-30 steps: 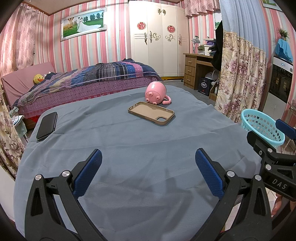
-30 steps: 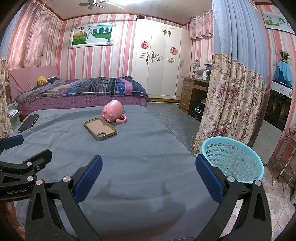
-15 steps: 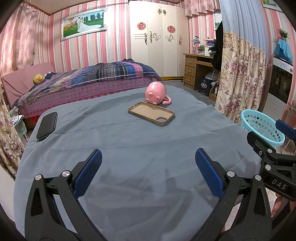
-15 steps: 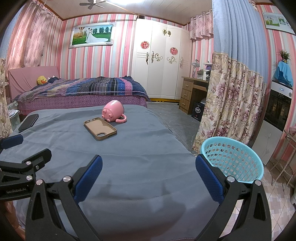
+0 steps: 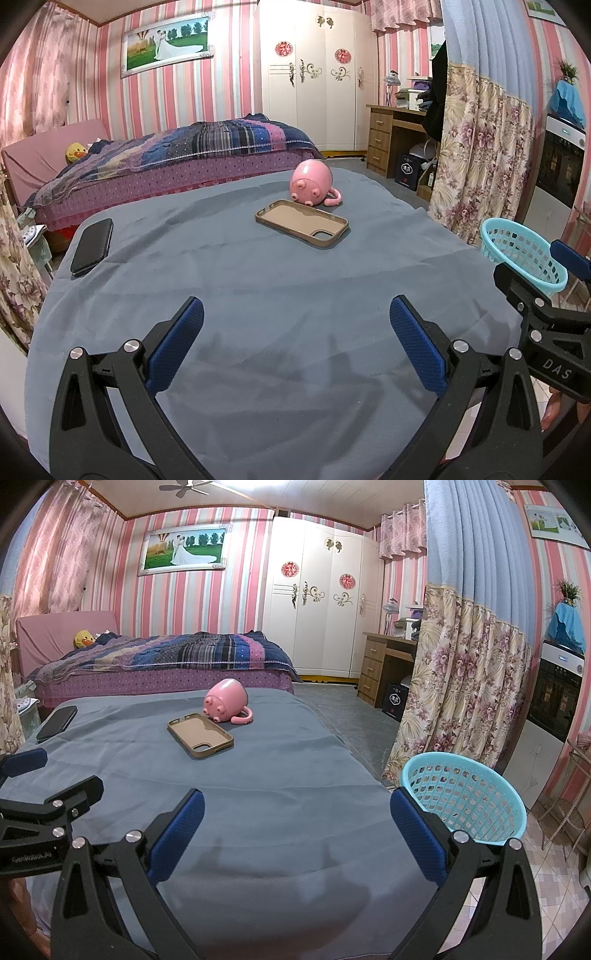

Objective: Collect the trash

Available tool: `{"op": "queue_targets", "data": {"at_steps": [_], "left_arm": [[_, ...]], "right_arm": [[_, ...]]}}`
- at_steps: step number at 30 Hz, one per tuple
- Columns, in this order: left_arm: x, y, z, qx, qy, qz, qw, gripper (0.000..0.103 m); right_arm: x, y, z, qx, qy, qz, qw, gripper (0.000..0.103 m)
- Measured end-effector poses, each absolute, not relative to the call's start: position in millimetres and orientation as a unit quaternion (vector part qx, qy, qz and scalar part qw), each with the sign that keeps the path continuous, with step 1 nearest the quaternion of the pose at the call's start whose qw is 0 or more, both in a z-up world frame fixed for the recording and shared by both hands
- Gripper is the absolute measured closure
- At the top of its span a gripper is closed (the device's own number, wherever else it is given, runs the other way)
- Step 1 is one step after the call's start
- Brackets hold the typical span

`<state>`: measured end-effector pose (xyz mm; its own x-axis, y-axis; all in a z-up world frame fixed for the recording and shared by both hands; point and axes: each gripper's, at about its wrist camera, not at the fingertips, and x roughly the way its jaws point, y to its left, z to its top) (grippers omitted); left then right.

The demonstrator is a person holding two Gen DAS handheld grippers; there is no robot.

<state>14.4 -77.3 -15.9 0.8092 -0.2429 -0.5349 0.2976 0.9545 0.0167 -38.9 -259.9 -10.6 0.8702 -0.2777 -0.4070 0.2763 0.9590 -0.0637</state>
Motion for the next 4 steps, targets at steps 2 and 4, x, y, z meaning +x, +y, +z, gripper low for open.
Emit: {"op": "queue_targets", "data": {"at_steps": [2, 4], "left_arm": [[14.3, -78.1, -15.5, 0.047, 0.276, -0.142, 0.95, 0.006], [14.2, -78.4, -15.6, 0.047, 0.276, -0.143, 0.949, 0.006]], "right_arm": [[-38.9, -260.0, -10.6, -0.001, 0.21, -0.143, 0.967, 0.005], [-38.8, -260.1, -10.7, -0.001, 0.21, -0.143, 0.967, 0.005]]}}
